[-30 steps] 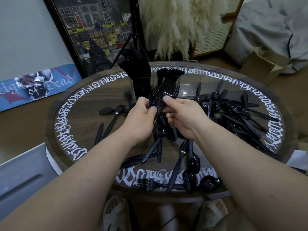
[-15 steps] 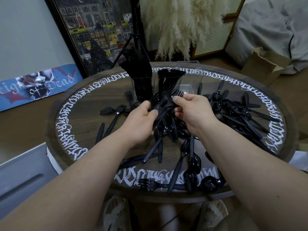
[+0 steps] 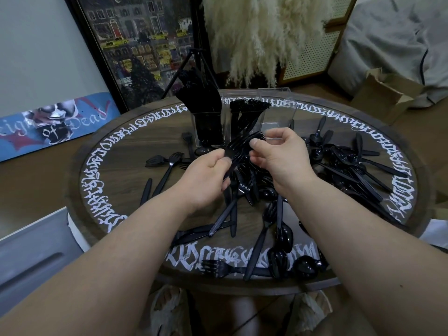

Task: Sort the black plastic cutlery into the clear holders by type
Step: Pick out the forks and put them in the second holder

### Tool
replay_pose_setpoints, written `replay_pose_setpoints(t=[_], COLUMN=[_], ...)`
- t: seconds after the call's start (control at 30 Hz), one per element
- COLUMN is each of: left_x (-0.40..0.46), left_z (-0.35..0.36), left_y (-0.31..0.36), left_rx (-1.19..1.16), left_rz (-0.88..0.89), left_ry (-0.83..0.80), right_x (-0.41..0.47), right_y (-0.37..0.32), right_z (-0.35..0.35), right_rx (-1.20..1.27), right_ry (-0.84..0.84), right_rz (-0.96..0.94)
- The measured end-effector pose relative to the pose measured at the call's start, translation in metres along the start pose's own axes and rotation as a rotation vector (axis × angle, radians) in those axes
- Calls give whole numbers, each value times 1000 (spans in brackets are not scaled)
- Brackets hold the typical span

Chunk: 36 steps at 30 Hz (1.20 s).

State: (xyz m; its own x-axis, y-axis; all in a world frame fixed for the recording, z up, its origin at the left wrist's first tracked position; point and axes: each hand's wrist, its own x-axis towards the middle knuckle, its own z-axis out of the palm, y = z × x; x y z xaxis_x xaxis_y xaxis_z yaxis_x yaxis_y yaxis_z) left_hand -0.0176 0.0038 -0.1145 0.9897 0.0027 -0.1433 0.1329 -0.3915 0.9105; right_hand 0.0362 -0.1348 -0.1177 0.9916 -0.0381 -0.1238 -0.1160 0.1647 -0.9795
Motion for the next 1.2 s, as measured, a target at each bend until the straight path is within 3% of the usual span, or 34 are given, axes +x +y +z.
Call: replay_pose_setpoints(t=[0.13,0.27,0.4,0.6,0.7,0.83,1.2], left_x=[3,9,7,5,5,5,6], left_z=[0,-4,-2,-1,-2,-6,-1], left_y=[-3,-7,-6,-3,-3,-6,5], left_rx=[16,86,72,224,266,417,789], left_rz=[12,-4,-27,75,101,109,120], left_ry=[34,223,139,39,18,61,212], right_x=[1,3,-5,-6,-7,-8,-3], right_y=[1,1,1,4,4,6,-4], right_z=[0,-5,1,6,5,3,-4], right_rx=[-65,-202,-204,-383,-444,-575,-472], right_ry=[-55,-101,-182,-64,-100,-120,-72], right_rz=[7,-31,-97,-285,-323,-412,-321])
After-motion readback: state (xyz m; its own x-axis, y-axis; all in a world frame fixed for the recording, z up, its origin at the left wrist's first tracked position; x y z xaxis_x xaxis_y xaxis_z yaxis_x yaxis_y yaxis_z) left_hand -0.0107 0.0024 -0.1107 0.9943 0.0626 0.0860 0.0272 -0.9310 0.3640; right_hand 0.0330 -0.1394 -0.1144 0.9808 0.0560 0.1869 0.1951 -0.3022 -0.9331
